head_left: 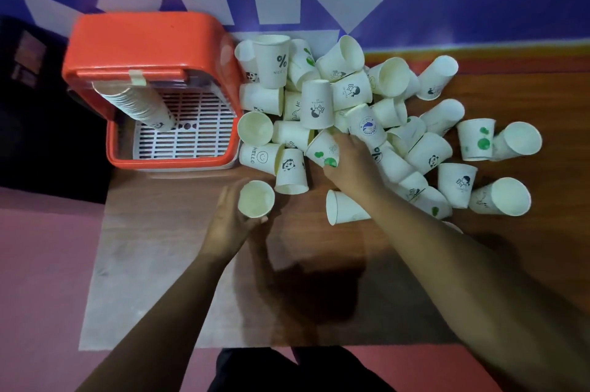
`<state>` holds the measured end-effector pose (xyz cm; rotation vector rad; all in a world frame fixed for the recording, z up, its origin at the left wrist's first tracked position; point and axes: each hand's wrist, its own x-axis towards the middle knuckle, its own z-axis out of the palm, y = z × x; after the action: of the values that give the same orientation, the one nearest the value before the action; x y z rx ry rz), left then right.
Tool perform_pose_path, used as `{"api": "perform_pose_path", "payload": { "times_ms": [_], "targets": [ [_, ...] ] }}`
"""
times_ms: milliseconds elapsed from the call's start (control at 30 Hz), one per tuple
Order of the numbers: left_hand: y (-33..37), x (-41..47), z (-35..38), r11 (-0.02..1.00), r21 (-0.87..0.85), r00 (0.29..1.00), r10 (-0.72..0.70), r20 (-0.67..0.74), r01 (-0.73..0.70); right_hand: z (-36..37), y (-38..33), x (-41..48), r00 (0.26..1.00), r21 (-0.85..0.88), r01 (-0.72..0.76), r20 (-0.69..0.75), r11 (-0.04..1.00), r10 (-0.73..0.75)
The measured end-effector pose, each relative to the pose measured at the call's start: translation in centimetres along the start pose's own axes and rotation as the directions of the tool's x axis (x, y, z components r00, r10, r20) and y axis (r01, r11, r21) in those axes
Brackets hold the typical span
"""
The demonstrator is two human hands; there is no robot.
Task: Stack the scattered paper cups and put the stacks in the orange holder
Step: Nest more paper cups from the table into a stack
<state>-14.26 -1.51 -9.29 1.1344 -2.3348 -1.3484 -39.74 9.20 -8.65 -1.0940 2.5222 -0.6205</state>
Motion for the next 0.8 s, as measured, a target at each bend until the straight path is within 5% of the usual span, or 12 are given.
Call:
{"api": "perform_pose_path", "payload": {
  "times_ms": [133, 233, 400, 600, 733, 800],
  "targets": [
    [0.3, -0.1, -1.4, 1.000, -0.014, 0.991, 0.003, 0.136, -0.001, -2.2, -2.3, -2.8, 0.973, 0.429, -0.227, 0.128, 0.875, 0.190],
    [1.5, -0.5, -3.4, 0.992, -0.127, 0.992, 0.011, 0.124, 0.004, -1.6, -5.2, -5.7, 0.964, 0.636, -0.241, 0.246, 0.733, 0.104],
    [2.9, 0.1, -5.3, 0.895, -0.447, 0.974, 0.093, 0.208, 0.010, 1.1, -9.6, -7.6, 0.957, 0.706, -0.184, 0.286, 0.685, -0.038],
    [2.1, 2.3, -5.7, 0.883, -0.469, 0.990, 0.047, 0.130, 0.019, 0.8, -10.3, -8.2, 0.956, 0.603, -0.198, 0.292, 0.773, 0.017],
    [1.6, 2.7, -5.4, 0.945, -0.296, 0.970, 0.187, 0.153, -0.135, -0.5, -6.1, -8.4, 0.974, 0.174, -0.200, 0.140, 0.964, 0.177],
    [0.9, 2.7, -5.2, 0.962, -0.179, 0.952, 0.239, 0.190, -0.206, 0.1, -4.1, -9.0, 0.971, -0.003, -0.192, 0.142, 0.981, 0.191]
  ]
}}
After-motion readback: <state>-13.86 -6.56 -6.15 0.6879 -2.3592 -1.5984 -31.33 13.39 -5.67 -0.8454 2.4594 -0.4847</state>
